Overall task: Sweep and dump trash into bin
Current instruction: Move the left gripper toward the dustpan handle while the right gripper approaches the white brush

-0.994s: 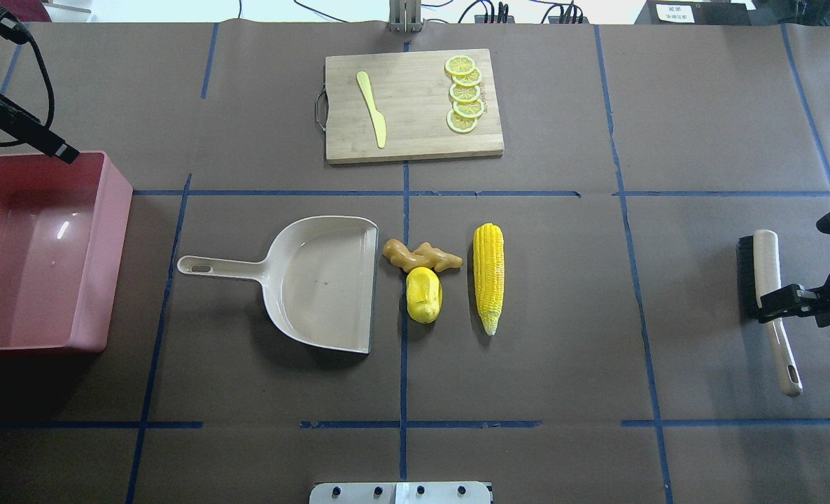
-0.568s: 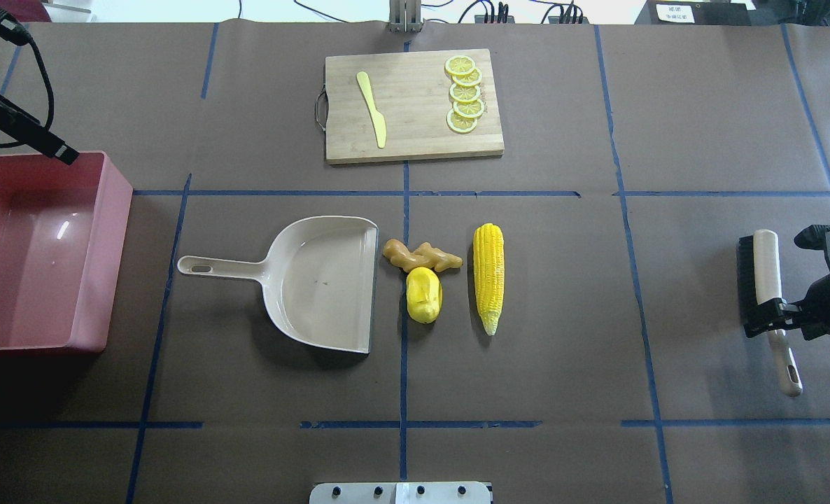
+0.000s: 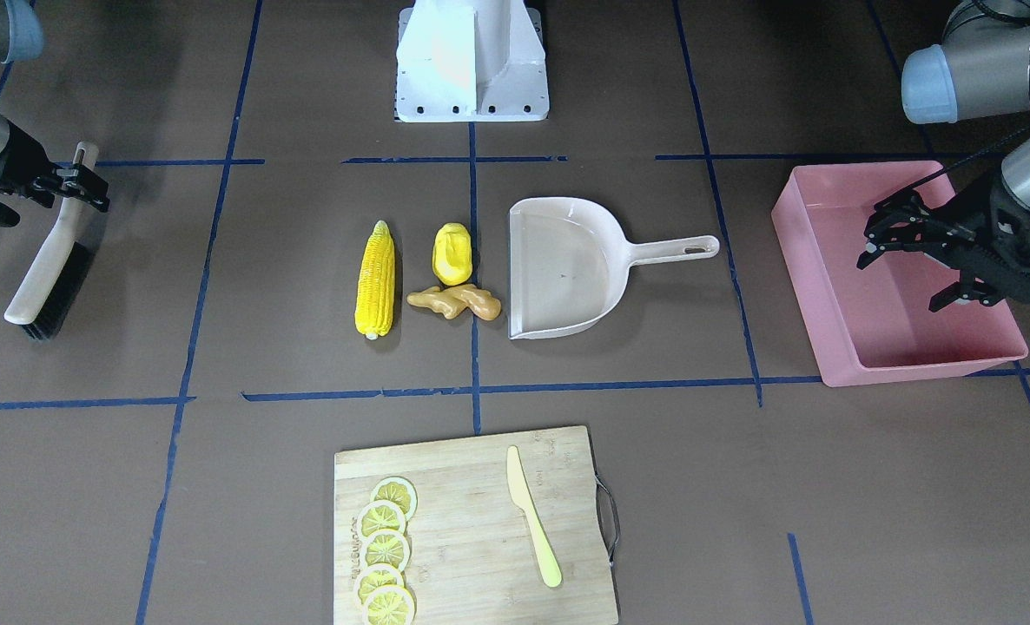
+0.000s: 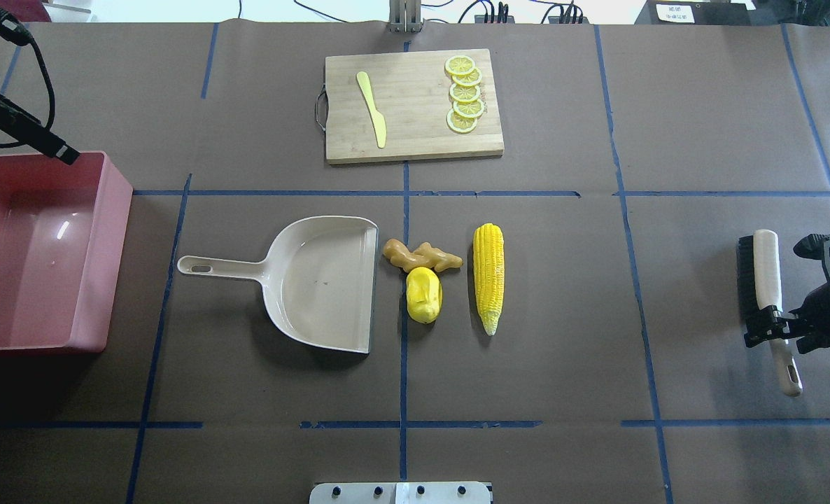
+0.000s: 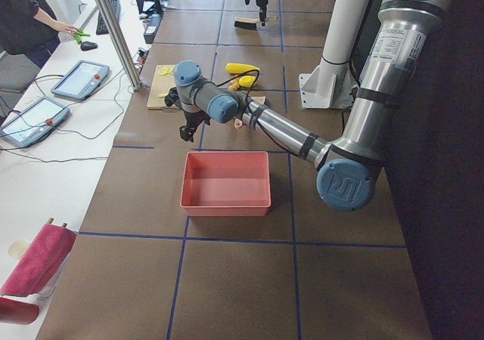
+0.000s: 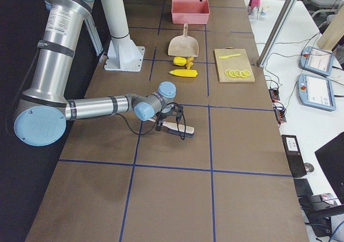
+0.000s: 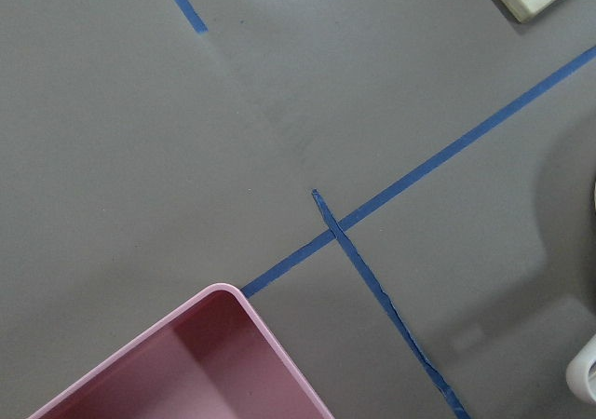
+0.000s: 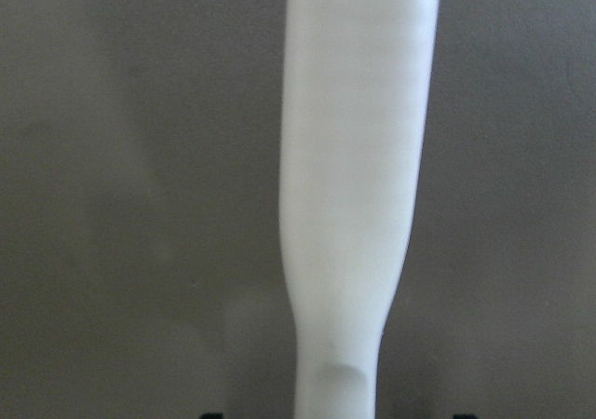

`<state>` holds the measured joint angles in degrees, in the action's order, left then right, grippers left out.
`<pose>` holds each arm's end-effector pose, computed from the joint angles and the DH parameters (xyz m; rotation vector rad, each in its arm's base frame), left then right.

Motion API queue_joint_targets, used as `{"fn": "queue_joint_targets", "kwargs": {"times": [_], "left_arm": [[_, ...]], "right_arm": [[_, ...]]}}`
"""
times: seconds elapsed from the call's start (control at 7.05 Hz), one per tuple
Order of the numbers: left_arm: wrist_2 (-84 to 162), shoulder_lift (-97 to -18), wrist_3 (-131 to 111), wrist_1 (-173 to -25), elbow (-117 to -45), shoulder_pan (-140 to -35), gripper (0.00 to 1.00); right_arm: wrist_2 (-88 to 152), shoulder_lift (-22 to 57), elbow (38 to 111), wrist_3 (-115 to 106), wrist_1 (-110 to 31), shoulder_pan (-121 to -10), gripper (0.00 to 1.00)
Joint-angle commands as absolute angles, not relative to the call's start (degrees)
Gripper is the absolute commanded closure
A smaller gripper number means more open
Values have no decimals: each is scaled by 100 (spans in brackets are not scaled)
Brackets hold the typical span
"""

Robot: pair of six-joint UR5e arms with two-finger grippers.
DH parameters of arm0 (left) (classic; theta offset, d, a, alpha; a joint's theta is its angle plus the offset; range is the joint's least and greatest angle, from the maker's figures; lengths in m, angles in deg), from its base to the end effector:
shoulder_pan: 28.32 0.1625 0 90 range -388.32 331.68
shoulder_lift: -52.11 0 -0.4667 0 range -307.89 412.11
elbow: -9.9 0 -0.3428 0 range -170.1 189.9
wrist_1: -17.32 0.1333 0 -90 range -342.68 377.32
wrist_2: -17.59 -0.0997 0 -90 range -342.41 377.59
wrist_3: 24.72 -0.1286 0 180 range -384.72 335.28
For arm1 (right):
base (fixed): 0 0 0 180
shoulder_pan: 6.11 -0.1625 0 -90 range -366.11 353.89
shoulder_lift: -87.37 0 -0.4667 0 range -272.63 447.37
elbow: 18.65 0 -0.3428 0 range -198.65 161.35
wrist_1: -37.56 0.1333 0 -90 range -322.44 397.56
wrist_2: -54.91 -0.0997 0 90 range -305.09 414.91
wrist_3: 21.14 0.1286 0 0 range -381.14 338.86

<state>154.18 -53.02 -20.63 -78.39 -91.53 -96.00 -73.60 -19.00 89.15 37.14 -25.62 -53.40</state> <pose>0.1758 -0.5331 0.4812 0.3402 0.9007 0.5223 -0.1960 -0.2908 0.6432 -0.2060 -0.7840 0.0911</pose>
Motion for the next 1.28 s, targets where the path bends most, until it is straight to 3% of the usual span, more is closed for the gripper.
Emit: {"fn": "queue_joint_targets", "kwargs": {"times": [0.0,0.28,0.71,1.14], "left_arm": [[15417,-5309,-2067,-7839,-9161,-9608,0],[15417,-5326,-2067,-7839,-9161,-9600,0],[15435,-5441,-2094,-7891,-9152,-9443,0],[15417,-5528,-2084,-8708,-9170,-8941,0]], "right_arm": [[-7350,-1898,8919,3898,-2563,-5278,100],[-7289,-1906,9041,3898,-2546,-5295,100],[-7429,-1898,9849,3880,-2798,-5750,100],[-7342,-1495,10035,3898,-2932,-5717,100]]}}
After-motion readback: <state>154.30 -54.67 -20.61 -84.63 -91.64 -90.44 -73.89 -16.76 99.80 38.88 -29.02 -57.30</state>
